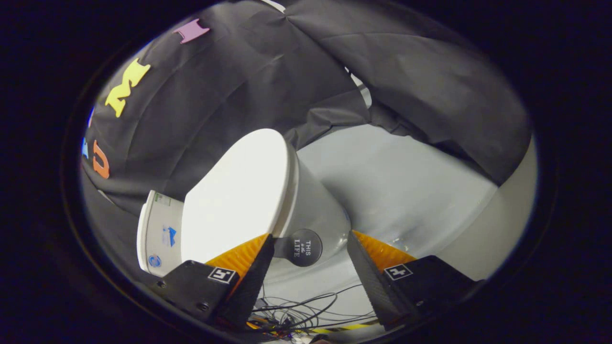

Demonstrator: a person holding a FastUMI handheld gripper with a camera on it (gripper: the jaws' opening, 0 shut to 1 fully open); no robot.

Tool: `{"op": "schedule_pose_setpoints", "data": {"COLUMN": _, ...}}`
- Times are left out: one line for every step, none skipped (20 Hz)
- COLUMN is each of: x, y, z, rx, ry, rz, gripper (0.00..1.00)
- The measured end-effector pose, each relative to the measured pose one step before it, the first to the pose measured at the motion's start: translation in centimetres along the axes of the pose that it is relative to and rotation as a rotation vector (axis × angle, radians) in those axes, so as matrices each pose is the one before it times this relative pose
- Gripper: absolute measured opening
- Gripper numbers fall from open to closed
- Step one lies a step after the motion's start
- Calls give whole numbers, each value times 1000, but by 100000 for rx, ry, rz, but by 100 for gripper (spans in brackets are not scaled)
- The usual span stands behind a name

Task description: Open the toilet lid.

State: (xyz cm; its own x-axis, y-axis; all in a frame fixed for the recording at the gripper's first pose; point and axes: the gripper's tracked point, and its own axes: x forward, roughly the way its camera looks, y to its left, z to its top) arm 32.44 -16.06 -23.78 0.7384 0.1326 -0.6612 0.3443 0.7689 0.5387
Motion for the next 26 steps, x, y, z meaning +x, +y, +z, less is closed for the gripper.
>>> {"op": "schedule_pose_setpoints", "data": {"x": 120, "y": 45, "z": -66, "rx": 1408, "ry": 753, "rz": 1114, "gripper": 95}}
{"op": "schedule_pose_setpoints", "data": {"x": 20, "y": 142, "z": 21, "rx": 1406, "ry": 1031, "rz": 1897, "gripper": 93}}
{"op": "schedule_pose_setpoints", "data": {"x": 86, "y": 84, "z": -285, "rx": 1236, "ry": 1572, "rz": 1865, "gripper": 92}}
{"op": "schedule_pose_setpoints", "data": {"x": 135, "y": -109, "z": -151, "rx": 956, "ry": 1326, "rz": 966, "gripper": 91}}
{"op": "schedule_pose_setpoints", "data": {"x": 81, "y": -145, "z": 86, "rx": 660, "ry": 669, "rz": 259, "gripper": 87}}
{"op": "schedule_pose_setpoints", "data": {"x": 79, "y": 12, "z": 14, "rx": 167, "ry": 538, "rz": 704, "gripper": 86}}
{"op": "schedule_pose_setpoints", "data": {"x": -51, "y": 93, "z": 90, "rx": 391, "ry": 253, "rz": 743, "gripper": 82}}
{"op": "schedule_pose_setpoints", "data": {"x": 254, "y": 290, "z": -236, "rx": 1068, "ry": 2250, "rz": 1349, "gripper": 80}}
{"op": "schedule_pose_setpoints", "data": {"x": -138, "y": 402, "z": -376, "rx": 1129, "ry": 1222, "rz": 2854, "gripper": 76}}
{"op": "schedule_pose_setpoints", "data": {"x": 115, "y": 452, "z": 70, "rx": -133, "ry": 279, "rz": 2471, "gripper": 72}}
{"op": "schedule_pose_setpoints", "data": {"x": 135, "y": 32, "z": 144, "rx": -811, "ry": -328, "rz": 1151, "gripper": 70}}
{"op": "schedule_pose_setpoints", "data": {"x": 102, "y": -140, "z": 122, "rx": -1285, "ry": -407, "rz": -752, "gripper": 68}}
{"op": "schedule_pose_setpoints", "data": {"x": 245, "y": -376, "z": -104, "rx": -806, "ry": 266, "rz": -961, "gripper": 66}}
{"op": "schedule_pose_setpoints", "data": {"x": 128, "y": -219, "z": 38, "rx": 299, "ry": 53, "rz": -595, "gripper": 64}}
{"op": "schedule_pose_setpoints", "data": {"x": 90, "y": -269, "z": 152, "rx": 988, "ry": -357, "rz": -898, "gripper": 58}}
{"op": "schedule_pose_setpoints", "data": {"x": -123, "y": -30, "z": 176, "rx": 1584, "ry": -516, "rz": 514, "gripper": 52}}
{"op": "schedule_pose_setpoints", "data": {"x": 26, "y": -90, "z": 238, "rx": -274, "ry": -991, "rz": 55, "gripper": 46}}
{"op": "schedule_pose_setpoints", "data": {"x": 199, "y": -137, "z": -131, "rx": -1321, "ry": -703, "rz": 426, "gripper": 44}}
{"op": "schedule_pose_setpoints", "data": {"x": -116, "y": -75, "z": 12, "rx": -874, "ry": -487, "rz": 740, "gripper": 40}}
{"op": "schedule_pose_setpoints", "data": {"x": -134, "y": -11, "z": 108, "rx": 450, "ry": -343, "rz": 1193, "gripper": 39}}
{"op": "schedule_pose_setpoints", "data": {"x": -176, "y": 19, "z": 252, "rx": 2056, "ry": -300, "rz": 1427, "gripper": 37}}
{"op": "schedule_pose_setpoints", "data": {"x": -148, "y": 70, "z": 268, "rx": 2946, "ry": -443, "rz": 1497, "gripper": 33}}
{"op": "schedule_pose_setpoints", "data": {"x": -24, "y": 90, "z": 70, "rx": 1399, "ry": -494, "rz": 943, "gripper": 29}}
{"op": "schedule_pose_setpoints", "data": {"x": -80, "y": 118, "z": -102, "rx": -238, "ry": -155, "rz": 55, "gripper": 25}}
{"op": "schedule_pose_setpoints", "data": {"x": 96, "y": 28, "z": 7, "rx": -287, "ry": -348, "rz": -530, "gripper": 22}}
{"op": "schedule_pose_setpoints", "data": {"x": -55, "y": -13, "z": 65, "rx": 313, "ry": 339, "rz": -393, "gripper": 21}}
